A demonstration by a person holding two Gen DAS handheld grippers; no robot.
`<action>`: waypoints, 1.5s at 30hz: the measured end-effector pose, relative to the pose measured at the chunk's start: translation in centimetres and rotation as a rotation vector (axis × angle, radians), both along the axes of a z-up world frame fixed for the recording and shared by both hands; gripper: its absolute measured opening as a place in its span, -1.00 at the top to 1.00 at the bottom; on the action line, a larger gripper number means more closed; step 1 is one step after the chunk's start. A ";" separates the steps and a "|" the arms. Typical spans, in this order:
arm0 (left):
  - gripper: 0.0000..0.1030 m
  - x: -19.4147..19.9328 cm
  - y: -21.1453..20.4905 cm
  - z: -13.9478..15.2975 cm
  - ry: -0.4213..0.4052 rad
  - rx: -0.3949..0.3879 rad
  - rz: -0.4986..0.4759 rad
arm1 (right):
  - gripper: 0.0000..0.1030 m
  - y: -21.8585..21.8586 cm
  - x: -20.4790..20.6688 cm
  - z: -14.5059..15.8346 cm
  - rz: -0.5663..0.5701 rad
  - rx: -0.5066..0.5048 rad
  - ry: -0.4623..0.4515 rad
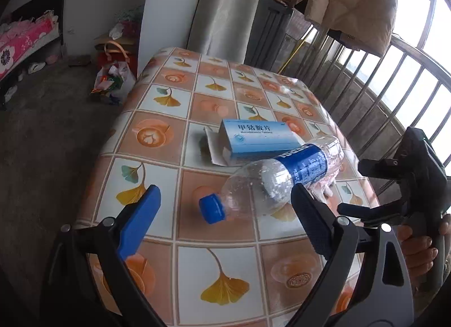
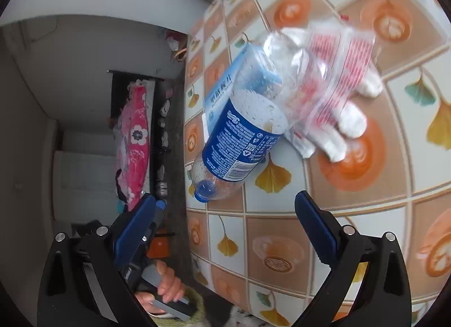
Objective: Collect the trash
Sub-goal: 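Grasp the clear Pepsi bottle with the right gripper and lift it, then hold the Pepsi bottle in the right gripper while the left gripper grasps the plastic packet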
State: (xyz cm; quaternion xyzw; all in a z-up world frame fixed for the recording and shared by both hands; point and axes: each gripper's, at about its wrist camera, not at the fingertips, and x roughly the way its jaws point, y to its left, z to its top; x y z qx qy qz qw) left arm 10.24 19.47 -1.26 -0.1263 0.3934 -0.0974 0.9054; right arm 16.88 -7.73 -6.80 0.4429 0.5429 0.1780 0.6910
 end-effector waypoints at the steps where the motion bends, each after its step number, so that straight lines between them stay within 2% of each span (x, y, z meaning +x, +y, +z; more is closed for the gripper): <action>1: -0.73 0.1 0.4 -0.3 0.003 -0.006 0.004 | -0.87 0.5 0.3 -0.8 -0.023 0.021 0.030; 3: -0.73 0.4 1.0 -0.7 0.008 -0.024 0.010 | -0.87 1.5 0.7 -1.8 -0.079 0.029 0.066; 5: -0.70 0.9 1.5 -1.3 0.013 -0.064 0.021 | -0.87 2.6 1.1 -2.1 -0.103 0.009 0.056; 9: -0.39 2.0 1.8 -2.6 0.046 -0.143 0.040 | -0.87 4.3 1.6 -3.3 -0.184 -0.027 0.087; 11: -0.33 2.1 1.8 -3.0 0.057 -0.174 0.037 | -0.87 4.8 1.6 -3.7 -0.224 -0.041 0.091; 12: -0.26 2.1 1.8 -3.2 0.061 -0.182 0.034 | -0.85 5.1 1.4 -3.8 -0.241 -0.049 0.075; 15: -0.12 2.1 1.6 -3.3 0.067 -0.191 0.025 | -0.63 5.4 1.0 -3.7 -0.271 -0.062 0.070; 16: -0.11 2.0 1.7 -3.3 0.065 -0.194 0.027 | -0.49 5.5 1.0 -3.8 -0.271 -0.054 0.073; 20: -0.08 1.2 1.9 -2.7 0.049 -0.204 0.035 | -0.19 5.4 0.7 -3.9 -0.243 0.006 0.059; 27: -0.08 0.3 0.9 -1.4 0.031 -0.206 -0.004 | -0.18 1.6 -1.5 -3.0 -0.119 -0.013 0.057; 31: -0.08 -0.1 -1.6 -1.6 0.055 -0.205 -0.074 | -0.17 -2.0 -4.5 -3.2 -0.054 0.006 0.082; 35: -0.08 -0.6 -5.1 -2.6 0.107 -0.208 -0.169 | -0.18 -5.4 -6.8 -2.1 -0.015 -0.075 0.073; 37: -0.08 -1.1 -7.3 -3.2 0.137 -0.212 -0.232 | -0.18 -6.9 -7.5 -1.5 -0.038 -0.113 0.061; 41: -0.08 -2.6 -11.6 -3.8 0.162 -0.211 -0.362 | -0.32 -8.1 -7.7 -0.5 -0.135 -0.218 0.033; 45: -0.08 -3.4 -13.5 -3.1 0.121 -0.166 -0.396 | -0.32 -7.4 -7.1 -1.1 -0.141 -0.208 0.004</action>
